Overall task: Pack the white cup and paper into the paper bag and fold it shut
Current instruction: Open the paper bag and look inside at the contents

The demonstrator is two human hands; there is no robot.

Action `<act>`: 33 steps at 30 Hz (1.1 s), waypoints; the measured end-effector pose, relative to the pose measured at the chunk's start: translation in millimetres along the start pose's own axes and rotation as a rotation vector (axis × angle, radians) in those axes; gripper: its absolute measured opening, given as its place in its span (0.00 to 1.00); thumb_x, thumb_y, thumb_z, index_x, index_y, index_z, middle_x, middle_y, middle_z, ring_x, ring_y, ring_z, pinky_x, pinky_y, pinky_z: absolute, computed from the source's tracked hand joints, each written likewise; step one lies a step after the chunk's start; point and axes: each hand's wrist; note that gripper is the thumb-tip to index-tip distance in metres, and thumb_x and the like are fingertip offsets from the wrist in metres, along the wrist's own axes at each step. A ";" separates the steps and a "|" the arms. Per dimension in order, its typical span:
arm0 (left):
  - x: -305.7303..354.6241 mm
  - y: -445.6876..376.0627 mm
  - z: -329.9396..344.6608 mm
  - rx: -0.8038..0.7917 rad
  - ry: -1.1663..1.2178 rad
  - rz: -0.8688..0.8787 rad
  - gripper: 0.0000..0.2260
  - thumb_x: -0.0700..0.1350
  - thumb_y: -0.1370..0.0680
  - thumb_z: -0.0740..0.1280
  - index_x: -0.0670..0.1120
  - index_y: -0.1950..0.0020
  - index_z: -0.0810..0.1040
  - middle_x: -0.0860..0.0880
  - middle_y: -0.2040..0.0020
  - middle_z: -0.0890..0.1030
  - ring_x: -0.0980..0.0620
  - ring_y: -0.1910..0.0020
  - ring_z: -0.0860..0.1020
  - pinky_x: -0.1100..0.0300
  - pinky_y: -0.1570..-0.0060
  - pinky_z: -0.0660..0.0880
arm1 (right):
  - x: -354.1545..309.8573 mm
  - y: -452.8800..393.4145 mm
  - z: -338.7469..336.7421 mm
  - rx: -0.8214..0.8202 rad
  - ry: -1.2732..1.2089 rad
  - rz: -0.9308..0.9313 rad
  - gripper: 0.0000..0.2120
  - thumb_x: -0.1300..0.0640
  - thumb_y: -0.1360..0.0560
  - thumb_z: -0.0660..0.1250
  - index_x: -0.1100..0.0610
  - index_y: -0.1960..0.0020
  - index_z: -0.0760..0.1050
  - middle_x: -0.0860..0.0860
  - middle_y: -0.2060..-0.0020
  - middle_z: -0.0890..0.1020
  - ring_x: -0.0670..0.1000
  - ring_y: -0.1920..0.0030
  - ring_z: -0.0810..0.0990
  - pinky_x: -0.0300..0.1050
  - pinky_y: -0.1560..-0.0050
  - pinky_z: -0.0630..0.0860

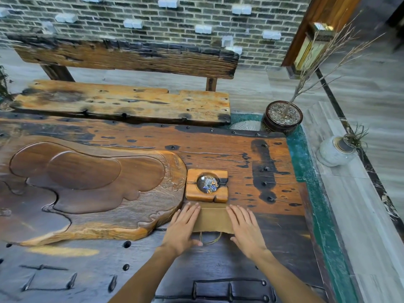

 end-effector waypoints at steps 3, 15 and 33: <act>-2.9 -5.2 0.0 0.003 -0.011 0.002 0.52 0.64 0.33 0.72 0.50 0.20 0.45 0.55 0.19 0.47 0.53 0.21 0.41 0.50 0.21 0.46 | -1.3 -7.6 -0.5 0.052 -0.033 0.029 0.46 0.64 0.41 0.78 0.56 0.25 0.64 0.52 0.31 0.72 0.56 0.31 0.71 0.56 0.33 0.72; -7.6 -10.6 -9.6 0.006 0.187 -0.027 0.49 0.64 0.36 0.74 0.49 0.21 0.56 0.54 0.21 0.57 0.52 0.21 0.52 0.52 0.22 0.52 | 20.8 -1.5 -34.7 -0.123 -0.332 -0.090 0.34 0.51 0.28 0.65 0.51 0.24 0.59 0.41 0.21 0.50 0.47 0.21 0.44 0.45 0.26 0.63; 15.7 35.9 -56.0 -0.058 0.888 -0.261 0.18 0.52 0.16 0.54 0.55 0.26 0.65 0.57 0.27 0.64 0.56 0.25 0.59 0.60 0.29 0.55 | 7.6 29.9 -63.7 0.012 -0.844 0.175 0.08 0.49 0.21 0.65 0.47 0.47 0.82 0.38 0.52 0.85 0.37 0.49 0.81 0.41 0.44 0.76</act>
Point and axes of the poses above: each hand's wrist, its own y-axis away from the middle knuckle, its own z-axis out of the palm, x = y × z
